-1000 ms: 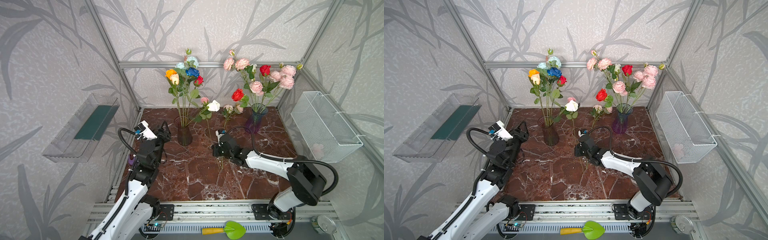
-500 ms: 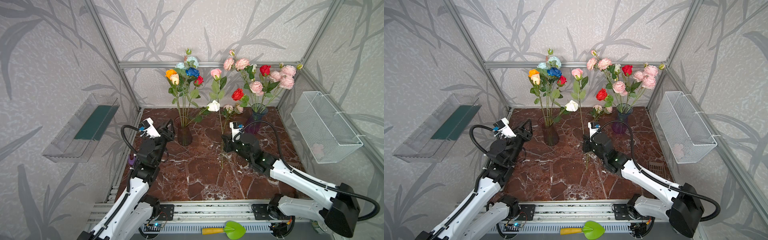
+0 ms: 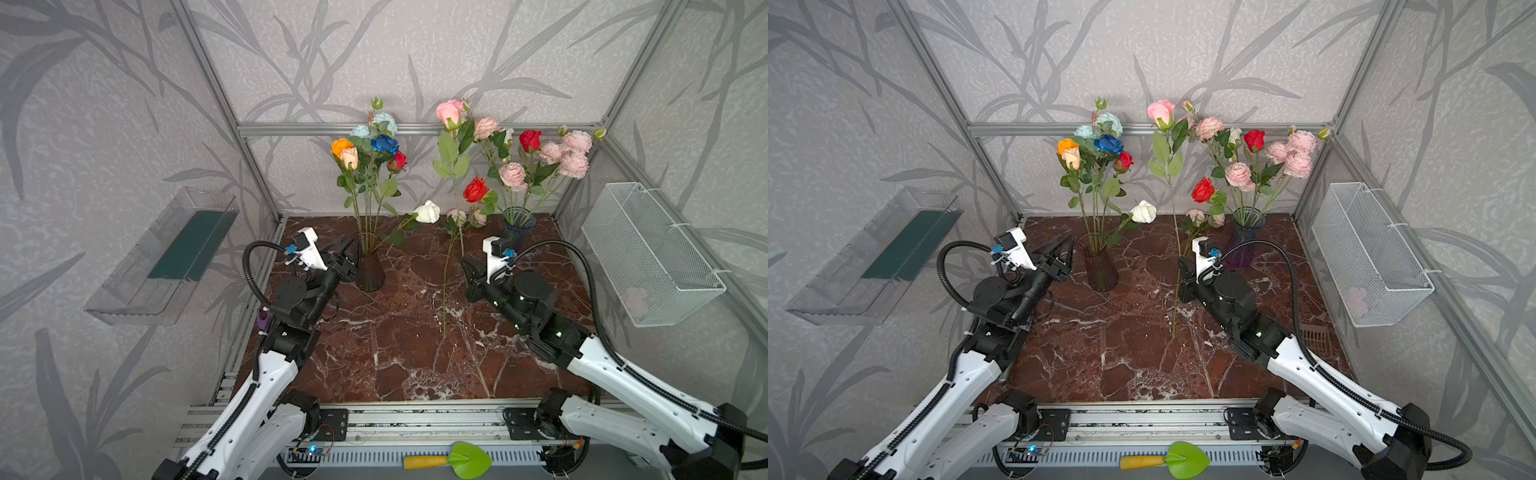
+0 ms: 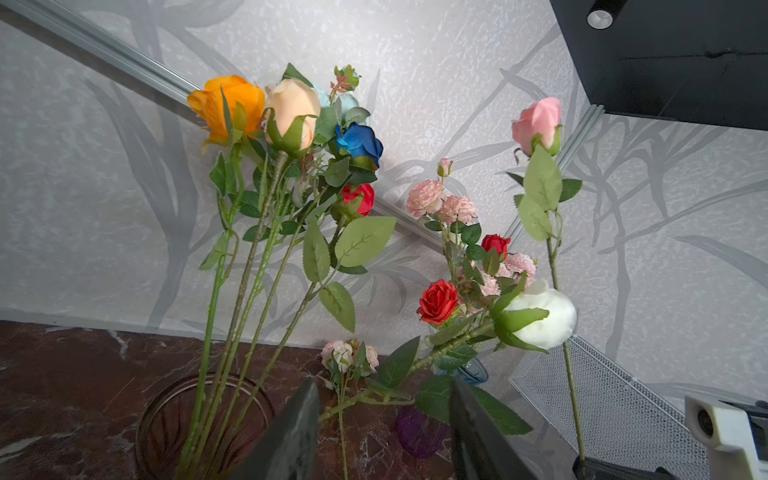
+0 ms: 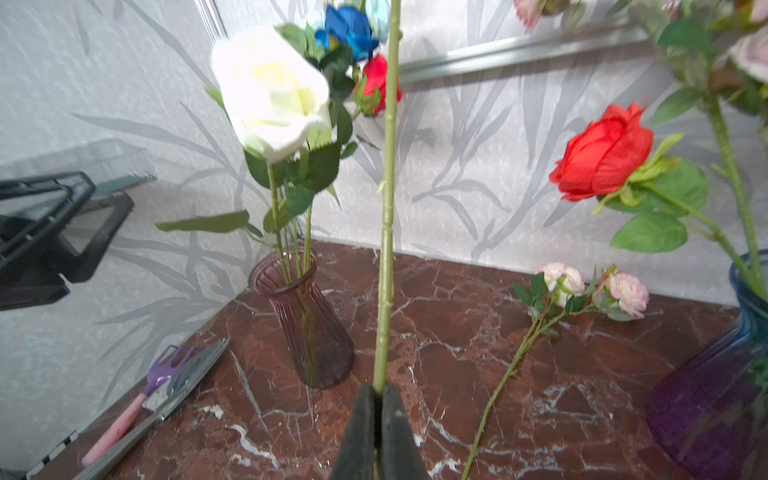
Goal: Arrange the flowers into the vase
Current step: 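Lift the pink rose with the right gripper toward the left gripper, then grasp the pink rose stem with the left gripper above the right gripper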
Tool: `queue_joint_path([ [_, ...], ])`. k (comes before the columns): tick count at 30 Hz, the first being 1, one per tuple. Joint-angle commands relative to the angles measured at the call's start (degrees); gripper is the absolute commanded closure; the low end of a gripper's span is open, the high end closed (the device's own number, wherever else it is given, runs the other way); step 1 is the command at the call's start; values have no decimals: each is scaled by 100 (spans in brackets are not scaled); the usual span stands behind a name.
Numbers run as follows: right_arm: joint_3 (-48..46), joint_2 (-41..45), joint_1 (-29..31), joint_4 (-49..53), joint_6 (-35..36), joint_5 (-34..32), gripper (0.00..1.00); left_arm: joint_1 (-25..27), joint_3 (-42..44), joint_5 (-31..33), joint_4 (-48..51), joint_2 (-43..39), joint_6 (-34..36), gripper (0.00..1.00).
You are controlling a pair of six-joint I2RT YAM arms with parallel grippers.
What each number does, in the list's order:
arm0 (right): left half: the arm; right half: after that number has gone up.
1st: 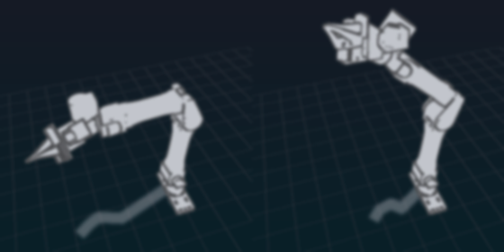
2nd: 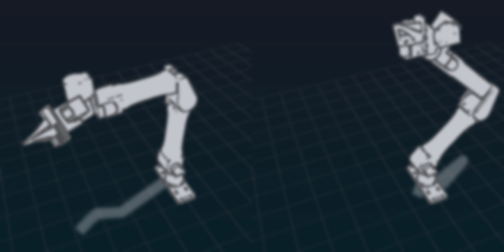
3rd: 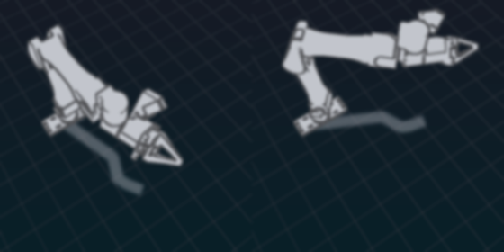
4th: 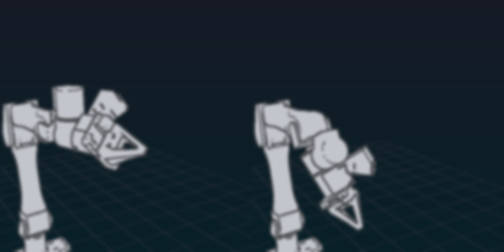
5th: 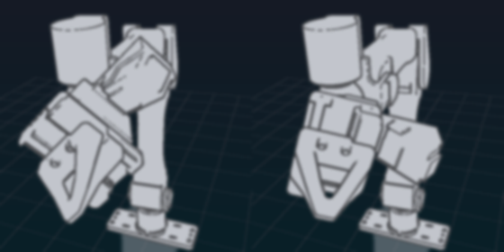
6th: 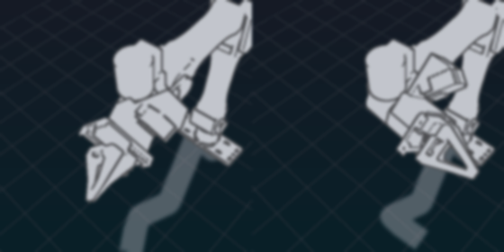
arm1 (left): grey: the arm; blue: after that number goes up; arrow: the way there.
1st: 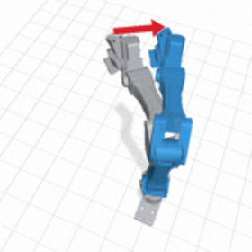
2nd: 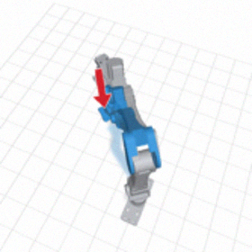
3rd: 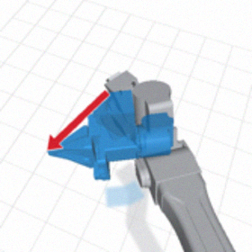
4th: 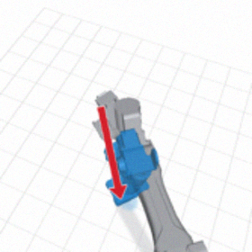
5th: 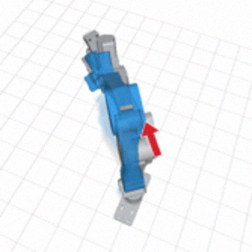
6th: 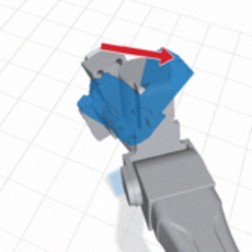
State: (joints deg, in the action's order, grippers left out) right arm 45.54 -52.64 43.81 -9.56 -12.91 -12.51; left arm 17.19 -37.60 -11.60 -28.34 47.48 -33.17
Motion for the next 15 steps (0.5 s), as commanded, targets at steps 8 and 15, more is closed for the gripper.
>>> queue_joint_path([
  [8,-429,304,531,-1388,462,214,100,159,-698,-2407,-348,495,91,48],
  [15,-231,-331,1185,-1712,631,468,100,435,-921,-3605,-699,938,-228,50],
])
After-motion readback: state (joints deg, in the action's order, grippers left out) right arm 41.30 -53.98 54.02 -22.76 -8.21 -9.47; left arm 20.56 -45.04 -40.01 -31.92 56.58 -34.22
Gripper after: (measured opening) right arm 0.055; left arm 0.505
